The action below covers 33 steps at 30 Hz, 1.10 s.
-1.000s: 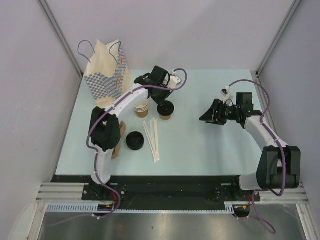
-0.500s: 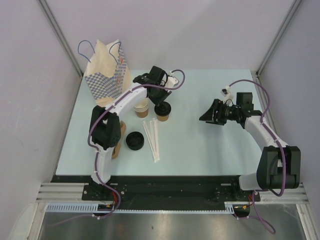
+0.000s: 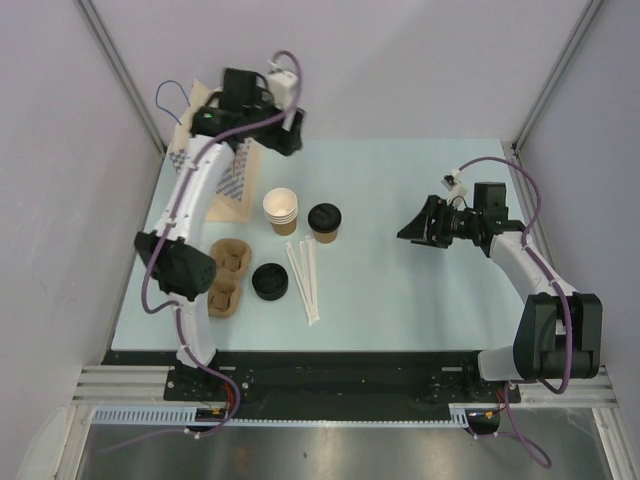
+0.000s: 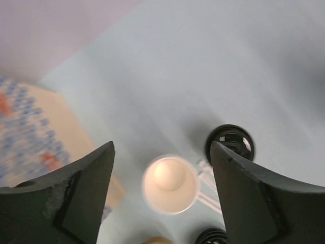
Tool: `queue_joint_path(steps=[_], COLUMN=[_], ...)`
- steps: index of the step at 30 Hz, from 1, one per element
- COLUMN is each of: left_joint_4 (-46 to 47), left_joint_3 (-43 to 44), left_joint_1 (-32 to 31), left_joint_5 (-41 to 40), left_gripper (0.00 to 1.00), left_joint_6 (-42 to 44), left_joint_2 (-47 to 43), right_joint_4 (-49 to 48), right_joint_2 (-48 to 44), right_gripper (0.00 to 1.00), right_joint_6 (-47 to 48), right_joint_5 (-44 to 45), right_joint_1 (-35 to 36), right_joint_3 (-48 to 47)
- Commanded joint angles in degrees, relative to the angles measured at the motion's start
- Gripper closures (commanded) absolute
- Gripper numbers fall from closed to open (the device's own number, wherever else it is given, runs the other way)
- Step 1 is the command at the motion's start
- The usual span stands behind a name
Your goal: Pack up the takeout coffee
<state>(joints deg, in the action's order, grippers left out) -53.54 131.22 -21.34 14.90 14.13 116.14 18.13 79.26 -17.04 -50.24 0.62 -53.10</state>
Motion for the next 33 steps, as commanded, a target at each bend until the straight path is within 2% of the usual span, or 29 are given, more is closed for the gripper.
queue_joint_path(steps=[1,2,4,8,16,17,19,20,21,26,29,33], left_joint_4=[-0.08,0.1,0.63,2.03,1.07,-1.72,-5.59,-9.96,-11.57,-18.34,-21.24,-19.86], left_joint_3=[3.26,2.99,1.5,-2.44,-7.82,-6.6,-4.32,-1.78,-0.89,-1.49,-2.11,-2.37], left_joint_1=[11.13,14.54,17.55,25.37,26.96,27.32,27.41,27.41,27.41,28.02,28.29,28.37], left_joint_5=[6.62,6.64,4.45,4.97,11.55,14.17,14.98,15.25,15.25,16.57,15.43,13.67], left_gripper=[0.16,0.14,0.13,0.13,0.12,0.12,0.12,0.13,0.13,0.14,0.15,0.16], left_joint_6=[-4.29,-4.37,-4.2,-2.54,10.64,15.96,22.49,29.65,32.86,49.9,56.52,58.73], left_joint_2=[-9.59,-10.31,-12.24,-13.66,-13.57,-12.35,-10.94,-10.06,-9.1,-9.17,-7.95,-6.19], right_joint_4=[-0.03,0.32,0.41,0.33,0.32,0.67,1.73,1.91,2.17,2.79,2.7,2.43], right_joint_2=[-3.06,-3.24,-3.5,-3.85,-4.56,-4.82,-5.26,-5.35,-5.44,-5.53,-5.44,-5.17], right_gripper=[0.26,0.26,0.25,0.25,0.23,0.23,0.23,0.23,0.23,0.22,0.22,0.21], right_joint_6=[1.21,1.22,1.39,1.31,1.13,1.74,2.27,2.45,2.71,3.24,3.15,2.8], right_joint_5=[-0.74,-0.48,-0.39,-0.21,0.14,0.23,0.32,0.32,0.32,0.4,0.41,0.4], right_joint_1=[-0.27,-0.18,-0.18,-0.18,-1.94,-2.03,-2.38,-2.47,-2.56,-2.91,-3.0,-3.08], right_joint_3=[-3.15,-3.15,-3.15,-3.15,-3.15,-3.15,-3.15,-3.15,-3.15,-3.15,-3.15,-3.15])
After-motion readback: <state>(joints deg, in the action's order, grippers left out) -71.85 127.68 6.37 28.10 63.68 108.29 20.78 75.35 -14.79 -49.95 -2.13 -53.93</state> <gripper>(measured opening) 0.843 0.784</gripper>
